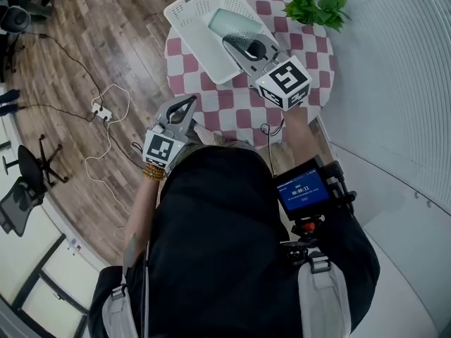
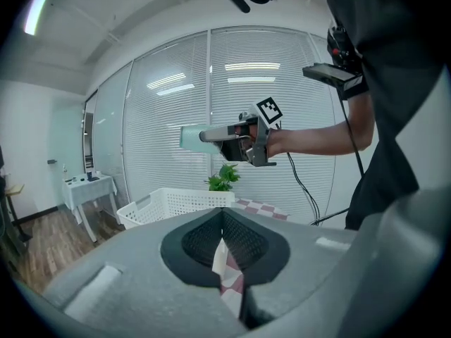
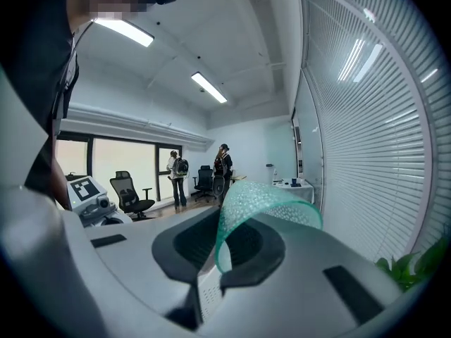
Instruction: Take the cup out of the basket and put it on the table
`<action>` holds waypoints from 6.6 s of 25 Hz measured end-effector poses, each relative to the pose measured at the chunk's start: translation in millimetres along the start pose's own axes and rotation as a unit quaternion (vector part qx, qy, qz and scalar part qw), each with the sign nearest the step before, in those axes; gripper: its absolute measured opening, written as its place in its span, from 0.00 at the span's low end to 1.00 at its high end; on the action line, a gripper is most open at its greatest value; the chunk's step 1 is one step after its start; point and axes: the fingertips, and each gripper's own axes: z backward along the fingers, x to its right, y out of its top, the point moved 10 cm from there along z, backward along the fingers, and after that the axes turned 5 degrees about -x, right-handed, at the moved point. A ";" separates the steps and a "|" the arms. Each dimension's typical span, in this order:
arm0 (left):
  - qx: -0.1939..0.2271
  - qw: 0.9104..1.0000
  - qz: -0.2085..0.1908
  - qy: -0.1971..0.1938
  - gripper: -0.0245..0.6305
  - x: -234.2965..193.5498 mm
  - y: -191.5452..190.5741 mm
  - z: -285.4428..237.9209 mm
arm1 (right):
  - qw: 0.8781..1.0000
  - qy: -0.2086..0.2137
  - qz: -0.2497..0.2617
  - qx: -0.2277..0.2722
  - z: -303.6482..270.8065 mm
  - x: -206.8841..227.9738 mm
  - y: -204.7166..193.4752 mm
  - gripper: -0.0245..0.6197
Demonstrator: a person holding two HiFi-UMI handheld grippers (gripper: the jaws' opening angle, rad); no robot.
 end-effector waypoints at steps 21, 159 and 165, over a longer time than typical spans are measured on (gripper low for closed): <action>0.033 0.997 -0.041 -0.063 0.04 5.7 35.8 -43.5 | 0.991 -0.068 -0.024 0.111 67.7 -21.7 10.8 0.07; 0.137 0.987 0.058 -0.055 0.04 64.2 -38.2 55.3 | 0.988 -0.157 0.008 -0.009 58.6 -241.1 -125.1 0.07; 0.138 0.987 0.057 -0.063 0.04 70.0 -37.0 50.6 | 0.987 -0.158 0.008 -0.009 62.3 -240.8 -128.3 0.07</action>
